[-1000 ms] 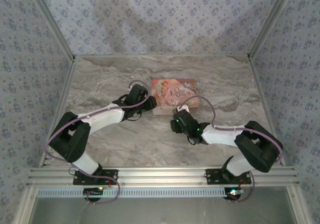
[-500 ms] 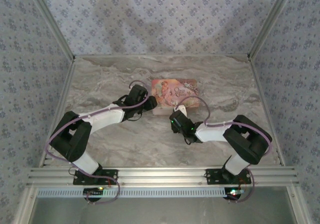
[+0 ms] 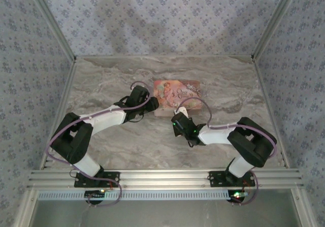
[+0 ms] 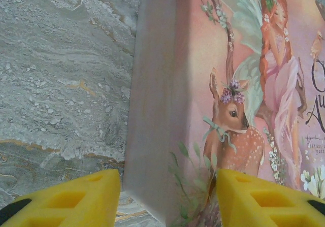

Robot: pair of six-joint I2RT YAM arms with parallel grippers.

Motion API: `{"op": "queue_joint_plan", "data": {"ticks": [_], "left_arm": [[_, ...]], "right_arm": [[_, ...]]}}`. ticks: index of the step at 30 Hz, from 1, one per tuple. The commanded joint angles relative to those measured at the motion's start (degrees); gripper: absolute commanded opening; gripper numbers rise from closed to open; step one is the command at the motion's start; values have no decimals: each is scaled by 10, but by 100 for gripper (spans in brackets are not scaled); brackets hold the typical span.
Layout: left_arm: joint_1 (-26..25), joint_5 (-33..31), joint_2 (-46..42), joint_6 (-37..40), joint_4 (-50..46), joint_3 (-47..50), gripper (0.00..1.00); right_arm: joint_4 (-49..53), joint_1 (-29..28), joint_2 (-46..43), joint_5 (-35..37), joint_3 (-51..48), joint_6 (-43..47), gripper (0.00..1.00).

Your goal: Unlock a padlock with a key

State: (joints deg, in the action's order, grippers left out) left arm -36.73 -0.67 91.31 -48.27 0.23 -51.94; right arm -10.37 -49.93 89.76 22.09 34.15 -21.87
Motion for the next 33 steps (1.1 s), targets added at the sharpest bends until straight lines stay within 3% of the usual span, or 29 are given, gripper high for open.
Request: {"op": "queue_joint_plan", "data": {"ticks": [1, 10, 17, 33], "left_arm": [[7, 2, 7, 3, -11, 14, 52], [17, 6, 2, 8, -3, 19, 52], [21, 17, 2, 10, 6, 25, 52], [21, 40, 12, 11, 8, 15, 52]], "right_arm": [[22, -7, -36, -10, -4, 69, 0], [19, 24, -73, -123, -15, 186, 0], [39, 34, -86, -153, -2, 250, 0], [24, 37, -96, -105, 30, 350, 0]]}}
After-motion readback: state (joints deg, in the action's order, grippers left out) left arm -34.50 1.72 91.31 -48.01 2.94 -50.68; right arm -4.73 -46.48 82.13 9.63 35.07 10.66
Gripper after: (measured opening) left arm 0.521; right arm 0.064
